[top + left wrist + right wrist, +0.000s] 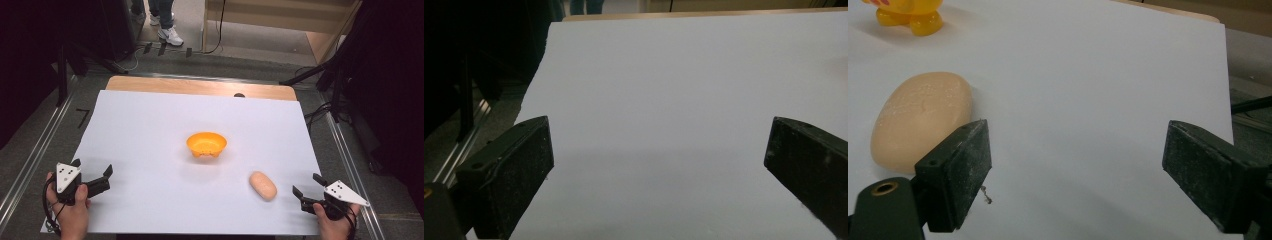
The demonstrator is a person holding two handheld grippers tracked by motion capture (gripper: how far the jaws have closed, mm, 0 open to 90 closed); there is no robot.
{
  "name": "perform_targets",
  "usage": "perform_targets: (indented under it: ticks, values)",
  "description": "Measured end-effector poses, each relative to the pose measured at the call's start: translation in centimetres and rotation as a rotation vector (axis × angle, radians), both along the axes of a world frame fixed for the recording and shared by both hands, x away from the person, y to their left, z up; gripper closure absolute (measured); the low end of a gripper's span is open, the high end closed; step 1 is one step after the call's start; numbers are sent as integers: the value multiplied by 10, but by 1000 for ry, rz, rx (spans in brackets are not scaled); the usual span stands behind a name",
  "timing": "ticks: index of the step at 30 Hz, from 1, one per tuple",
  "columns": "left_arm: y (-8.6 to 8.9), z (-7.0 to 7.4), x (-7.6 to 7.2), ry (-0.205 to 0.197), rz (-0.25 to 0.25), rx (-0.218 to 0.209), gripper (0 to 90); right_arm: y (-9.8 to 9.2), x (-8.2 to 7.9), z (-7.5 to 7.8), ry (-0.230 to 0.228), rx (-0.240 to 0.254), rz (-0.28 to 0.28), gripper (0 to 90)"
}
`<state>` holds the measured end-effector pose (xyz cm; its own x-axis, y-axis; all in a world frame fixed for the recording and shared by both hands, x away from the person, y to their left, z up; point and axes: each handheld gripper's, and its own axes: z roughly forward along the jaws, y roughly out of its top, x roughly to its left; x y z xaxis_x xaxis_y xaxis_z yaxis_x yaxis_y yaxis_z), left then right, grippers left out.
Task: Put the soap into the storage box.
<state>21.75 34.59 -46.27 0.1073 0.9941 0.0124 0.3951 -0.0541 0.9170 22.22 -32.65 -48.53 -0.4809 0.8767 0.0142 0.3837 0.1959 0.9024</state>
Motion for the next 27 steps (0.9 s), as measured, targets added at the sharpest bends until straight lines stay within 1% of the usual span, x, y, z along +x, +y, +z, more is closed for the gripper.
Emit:
perform_targets:
  ticks: [2, 3, 4, 6, 7, 8, 9, 10, 12, 13, 14, 18, 19, 20, 21, 22, 23, 24, 25, 26, 27]
  values:
    - [0, 0, 0, 2, 0, 0, 0, 1, 0, 2, 13, 7, 11, 86]
    - [0, 0, 0, 0, 1, 0, 0, 1, 0, 2, 13, 7, 11, 86]
    - [0, 0, 0, 0, 2, 0, 0, 1, 1, 3, 18, 19, 19, 85]
    - [0, 0, 0, 0, 3, 2, 0, 1, 3, 6, 36, 36, 22, 105]
    - [0, 0, 0, -1, 3, 2, 0, 2, 4, 9, 55, 44, 41, 125]
    - [0, 0, 0, -1, 3, 2, 0, 2, 4, 9, 55, 44, 41, 125]
    - [0, 0, 0, 1, 4, 3, 0, 3, 7, 14, 97, 3, 39, 136]
    - [0, 0, 0, 1, 4, 3, 0, 3, 7, 14, 97, 3, 39, 136]
    - [0, 0, 0, 6, 6, 4, 0, 6, 9, 19, 144, -76, 34, 157]
    - [-1, 0, 1, 9, 6, 7, 0, 6, 11, 20, 162, -91, 42, 166]
    - [-1, 0, 1, 9, 5, 9, 0, 7, 14, 22, 193, -114, 56, 166]
    - [-1, 0, 1, 8, 5, 9, 0, 10, 20, 32, 251, -171, 86, 203]
    - [-1, 0, 1, 8, 4, 8, 0, 13, 23, 40, 276, -207, 105, 232]
    - [-1, 0, 1, 8, 4, 8, 0, 13, 23, 40, 276, -207, 105, 232]
    - [-1, 0, 1, 9, 3, 9, 0, 15, 25, 42, 289, -221, 115, 231]
    - [-1, 0, 1, 9, 4, 10, 0, 17, 27, 46, 304, -254, 126, 237]
    - [-1, 0, 1, 10, 3, 12, 0, 19, 28, 47, 312, -275, 134, 237]
    - [-1, 0, 1, 10, 3, 12, 0, 22, 30, 49, 332, -311, 144, 242]
    - [-1, 0, 1, 9, 4, 11, 0, 26, 33, 50, 364, -329, 151, 243]
    - [-1, 0, 1, 9, 6, 11, 0, 28, 35, 51, 383, -337, 159, 243]
    - [-1, 0, 1, 10, 5, 13, 0, 33, 39, 51, 420, -354, 170, 242]
